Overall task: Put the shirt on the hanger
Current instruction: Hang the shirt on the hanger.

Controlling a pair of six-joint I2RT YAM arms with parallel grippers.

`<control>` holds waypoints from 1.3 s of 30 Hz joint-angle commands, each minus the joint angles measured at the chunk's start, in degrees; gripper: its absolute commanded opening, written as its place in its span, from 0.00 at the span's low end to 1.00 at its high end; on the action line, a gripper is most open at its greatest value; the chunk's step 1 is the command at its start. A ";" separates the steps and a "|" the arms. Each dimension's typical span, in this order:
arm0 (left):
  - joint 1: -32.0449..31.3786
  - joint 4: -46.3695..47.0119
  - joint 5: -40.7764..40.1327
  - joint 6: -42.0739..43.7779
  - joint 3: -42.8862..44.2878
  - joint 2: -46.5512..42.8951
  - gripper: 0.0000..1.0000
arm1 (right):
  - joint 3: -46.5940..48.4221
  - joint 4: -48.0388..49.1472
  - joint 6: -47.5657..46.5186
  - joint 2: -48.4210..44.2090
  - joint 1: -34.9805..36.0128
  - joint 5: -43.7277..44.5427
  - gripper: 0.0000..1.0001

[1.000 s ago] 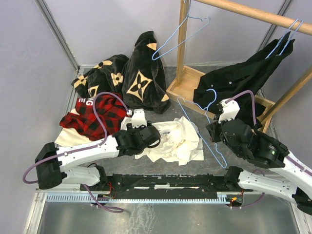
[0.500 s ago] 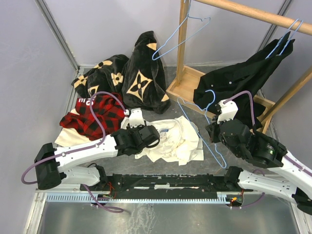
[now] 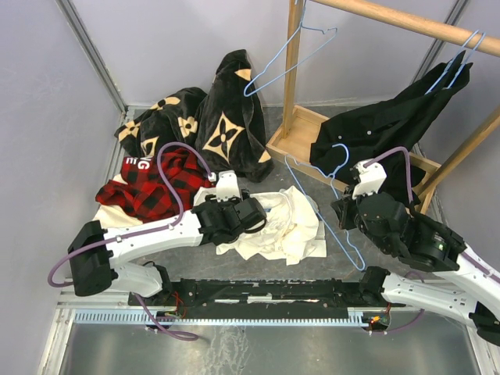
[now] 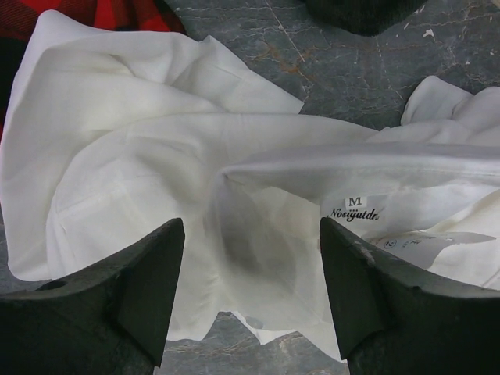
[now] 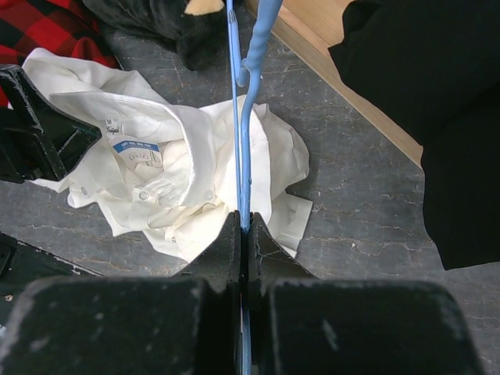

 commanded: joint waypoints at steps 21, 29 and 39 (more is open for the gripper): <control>3.30 2.58 0.79 5.30 -2.37 -5.36 0.29 | 5.89 -1.95 -2.18 -0.79 0.10 1.96 0.00; 3.54 4.25 2.14 6.42 -2.64 -4.96 0.04 | 10.37 -3.19 -6.73 -3.54 0.09 -2.95 0.00; 7.02 4.17 4.90 28.95 12.90 -7.84 0.03 | 19.87 -11.27 -13.11 -0.15 0.06 -27.18 0.00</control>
